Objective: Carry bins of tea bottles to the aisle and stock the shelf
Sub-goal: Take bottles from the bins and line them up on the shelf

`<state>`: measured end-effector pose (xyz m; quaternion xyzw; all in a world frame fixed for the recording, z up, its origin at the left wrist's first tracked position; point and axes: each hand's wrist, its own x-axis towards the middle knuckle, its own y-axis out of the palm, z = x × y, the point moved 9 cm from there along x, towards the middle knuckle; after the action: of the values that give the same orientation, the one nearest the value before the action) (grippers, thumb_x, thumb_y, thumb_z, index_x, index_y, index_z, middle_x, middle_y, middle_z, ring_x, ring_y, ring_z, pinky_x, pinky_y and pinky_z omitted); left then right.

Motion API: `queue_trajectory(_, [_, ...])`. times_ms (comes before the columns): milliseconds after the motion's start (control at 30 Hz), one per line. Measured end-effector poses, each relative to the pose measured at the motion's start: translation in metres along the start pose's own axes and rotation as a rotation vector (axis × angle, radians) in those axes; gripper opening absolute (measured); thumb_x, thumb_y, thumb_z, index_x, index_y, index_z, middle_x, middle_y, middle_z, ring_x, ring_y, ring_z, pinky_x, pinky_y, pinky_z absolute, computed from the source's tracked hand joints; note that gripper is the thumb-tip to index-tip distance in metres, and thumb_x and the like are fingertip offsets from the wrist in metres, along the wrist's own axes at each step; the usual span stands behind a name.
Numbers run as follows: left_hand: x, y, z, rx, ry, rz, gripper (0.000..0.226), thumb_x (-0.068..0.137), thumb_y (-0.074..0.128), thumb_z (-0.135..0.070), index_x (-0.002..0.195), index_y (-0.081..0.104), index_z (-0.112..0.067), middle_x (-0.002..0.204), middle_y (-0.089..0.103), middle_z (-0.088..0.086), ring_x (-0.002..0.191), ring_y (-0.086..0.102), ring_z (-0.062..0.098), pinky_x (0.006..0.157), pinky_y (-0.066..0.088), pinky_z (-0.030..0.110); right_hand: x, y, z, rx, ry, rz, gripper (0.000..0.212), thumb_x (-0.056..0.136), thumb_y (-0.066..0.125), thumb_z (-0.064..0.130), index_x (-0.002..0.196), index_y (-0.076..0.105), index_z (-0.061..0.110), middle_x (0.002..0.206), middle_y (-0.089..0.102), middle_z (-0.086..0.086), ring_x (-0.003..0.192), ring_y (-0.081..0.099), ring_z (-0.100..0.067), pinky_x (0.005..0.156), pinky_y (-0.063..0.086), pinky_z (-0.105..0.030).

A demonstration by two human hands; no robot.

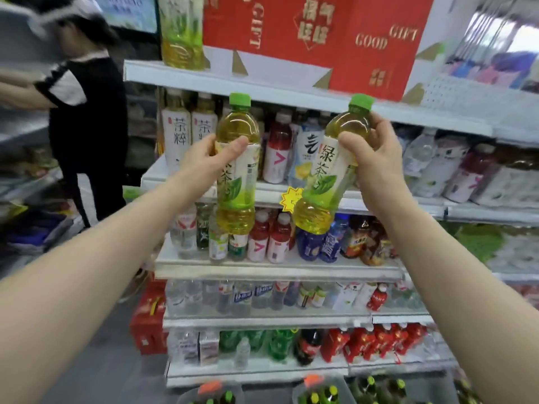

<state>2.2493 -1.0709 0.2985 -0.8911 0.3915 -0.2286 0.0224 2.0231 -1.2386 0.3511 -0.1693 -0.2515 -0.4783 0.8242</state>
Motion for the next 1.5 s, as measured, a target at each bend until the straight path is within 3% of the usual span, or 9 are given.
queue_trajectory(433, [0.103,-0.123,-0.126,0.128,0.206,-0.052,0.095,0.054,0.058,-0.095,0.12,0.064,-0.027,0.119,0.07,-0.001,0.112,0.065,0.025,0.103,0.046,0.052,0.134,0.121,0.139,-0.065,-0.289,0.118,0.058,0.078,0.082,0.033,0.125,0.056,0.009,0.11,0.069,-0.005,0.103,0.069,-0.022,0.086,0.059,-0.034])
queue_trajectory(633, [0.13,-0.158,-0.151,0.173,0.264,-0.09,0.083,0.055,0.054,-0.09,0.109,0.064,-0.028,0.111,0.07,-0.001,0.099,0.065,0.021,0.088,0.048,0.04,0.182,0.169,0.146,-0.122,-0.288,0.152,0.06,0.079,0.083,0.029,0.128,0.053,0.013,0.105,0.067,0.0,0.098,0.069,-0.014,0.083,0.059,-0.027])
queue_trajectory(800, [0.157,-0.174,-0.148,0.187,0.265,-0.071,0.066,0.072,0.056,-0.082,0.104,0.066,-0.025,0.097,0.071,-0.004,0.083,0.066,0.015,0.071,0.047,0.032,0.229,0.209,0.118,-0.149,-0.257,0.173,0.065,0.074,0.083,0.03,0.13,0.056,0.008,0.111,0.069,-0.007,0.1,0.07,-0.019,0.091,0.058,-0.04])
queue_trajectory(900, [0.173,-0.183,-0.138,0.196,0.259,-0.093,0.057,0.074,0.057,-0.081,0.094,0.062,-0.028,0.097,0.071,-0.001,0.09,0.067,0.021,0.08,0.05,0.038,0.251,0.229,0.1,-0.162,-0.234,0.168,0.065,0.078,0.081,0.028,0.134,0.053,0.011,0.114,0.068,-0.006,0.103,0.067,-0.019,0.093,0.056,-0.038])
queue_trajectory(1033, [0.188,-0.194,-0.122,0.215,0.222,-0.112,0.093,0.05,0.054,-0.096,0.106,0.065,-0.023,0.108,0.071,0.003,0.102,0.066,0.027,0.095,0.051,0.051,0.274,0.249,0.075,-0.164,-0.177,0.181,0.061,0.088,0.074,0.021,0.141,0.045,0.011,0.122,0.063,-0.005,0.107,0.062,-0.015,0.088,0.052,-0.027])
queue_trajectory(1167, [0.198,-0.196,-0.111,0.212,0.219,-0.108,0.102,0.046,0.053,-0.099,0.11,0.065,-0.021,0.111,0.07,0.003,0.104,0.065,0.024,0.099,0.048,0.051,0.28,0.258,0.059,-0.206,-0.134,0.221,0.052,0.096,0.063,0.015,0.142,0.042,0.009,0.121,0.061,-0.003,0.106,0.061,-0.014,0.081,0.052,-0.024])
queue_trajectory(1300, [0.206,-0.191,-0.107,0.193,0.237,-0.082,0.097,0.049,0.056,-0.096,0.109,0.066,-0.021,0.108,0.072,0.0,0.102,0.067,0.023,0.098,0.049,0.051,0.277,0.262,0.069,-0.438,-0.184,0.239,0.047,0.098,0.057,0.024,0.142,0.042,0.012,0.123,0.06,0.0,0.111,0.06,-0.015,0.098,0.052,-0.038])
queue_trajectory(1433, [0.212,-0.185,-0.107,0.177,0.255,-0.067,0.09,0.054,0.057,-0.093,0.109,0.066,-0.022,0.108,0.073,-0.001,0.103,0.068,0.021,0.099,0.05,0.051,0.27,0.264,0.074,-0.818,-0.228,0.095,0.089,0.076,0.075,0.057,0.143,0.036,0.013,0.131,0.054,-0.008,0.117,0.055,-0.025,0.096,0.05,-0.039])
queue_trajectory(1500, [0.213,-0.184,-0.105,0.179,0.259,-0.065,0.09,0.055,0.057,-0.094,0.109,0.066,-0.023,0.108,0.073,0.0,0.103,0.068,0.021,0.099,0.049,0.05,0.272,0.267,0.067,-0.883,-0.197,0.05,0.092,0.074,0.08,0.052,0.142,0.034,0.01,0.133,0.052,-0.012,0.119,0.054,-0.031,0.091,0.047,-0.039])
